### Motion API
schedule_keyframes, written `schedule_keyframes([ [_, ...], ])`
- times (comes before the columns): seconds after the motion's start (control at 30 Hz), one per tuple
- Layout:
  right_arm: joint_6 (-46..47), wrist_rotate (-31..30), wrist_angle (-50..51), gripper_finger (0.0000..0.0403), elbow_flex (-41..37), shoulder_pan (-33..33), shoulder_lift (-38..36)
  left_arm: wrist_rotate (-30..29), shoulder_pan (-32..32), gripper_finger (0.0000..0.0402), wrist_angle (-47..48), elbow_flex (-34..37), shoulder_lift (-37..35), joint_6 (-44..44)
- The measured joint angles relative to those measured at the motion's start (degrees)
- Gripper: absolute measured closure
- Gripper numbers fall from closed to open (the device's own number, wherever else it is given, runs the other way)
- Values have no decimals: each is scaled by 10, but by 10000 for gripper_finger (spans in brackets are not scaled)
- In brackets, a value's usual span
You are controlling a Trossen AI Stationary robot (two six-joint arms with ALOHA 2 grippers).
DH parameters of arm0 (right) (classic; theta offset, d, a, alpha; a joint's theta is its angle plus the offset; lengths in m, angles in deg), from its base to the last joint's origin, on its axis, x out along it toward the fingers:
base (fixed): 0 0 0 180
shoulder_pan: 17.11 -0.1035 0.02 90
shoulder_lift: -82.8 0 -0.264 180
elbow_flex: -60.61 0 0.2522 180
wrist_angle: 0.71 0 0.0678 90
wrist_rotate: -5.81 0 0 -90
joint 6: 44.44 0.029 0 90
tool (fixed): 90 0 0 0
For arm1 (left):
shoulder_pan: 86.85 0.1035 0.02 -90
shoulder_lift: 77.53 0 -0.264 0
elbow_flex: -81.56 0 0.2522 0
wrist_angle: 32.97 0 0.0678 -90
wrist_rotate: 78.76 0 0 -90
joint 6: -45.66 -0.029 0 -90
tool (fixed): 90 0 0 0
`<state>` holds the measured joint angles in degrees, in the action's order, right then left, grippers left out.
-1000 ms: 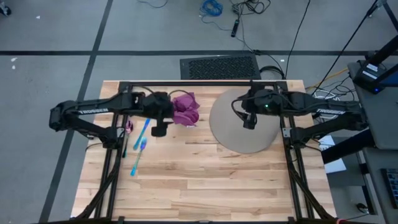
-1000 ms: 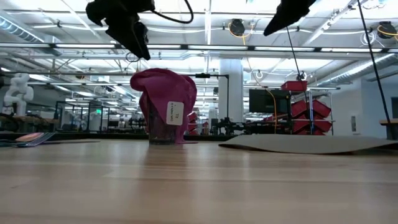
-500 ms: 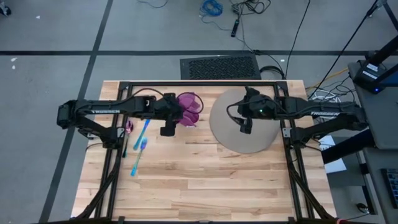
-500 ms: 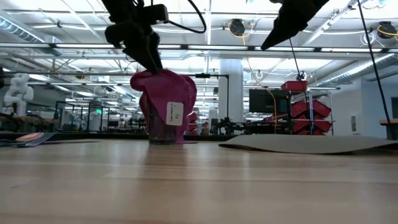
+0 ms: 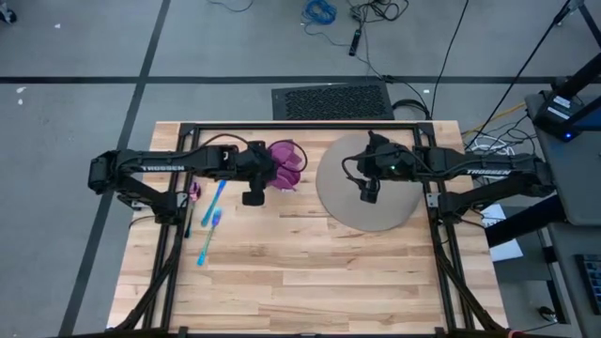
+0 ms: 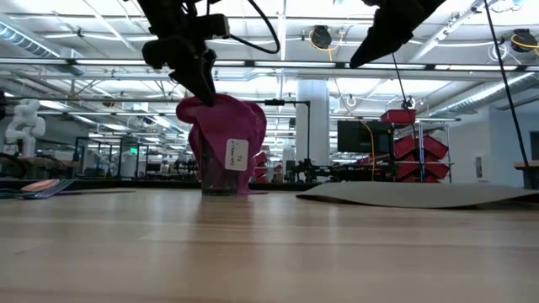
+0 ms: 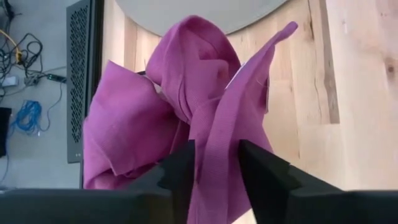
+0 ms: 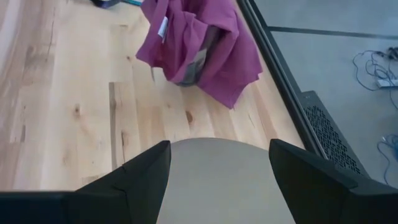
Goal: Set table place
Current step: Fold the pink table napkin
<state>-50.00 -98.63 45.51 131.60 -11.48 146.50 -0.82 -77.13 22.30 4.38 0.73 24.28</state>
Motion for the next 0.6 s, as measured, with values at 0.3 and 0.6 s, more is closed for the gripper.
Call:
schedule_keyframes([
  [0.3, 0, 0, -8, 142, 0, 0, 0, -7, 0, 389, -3, 0, 0, -14],
  [0.6, 4, 0, -25, 142, -22, 0, 0, -33, 0, 401, -12, 0, 0, -16],
])
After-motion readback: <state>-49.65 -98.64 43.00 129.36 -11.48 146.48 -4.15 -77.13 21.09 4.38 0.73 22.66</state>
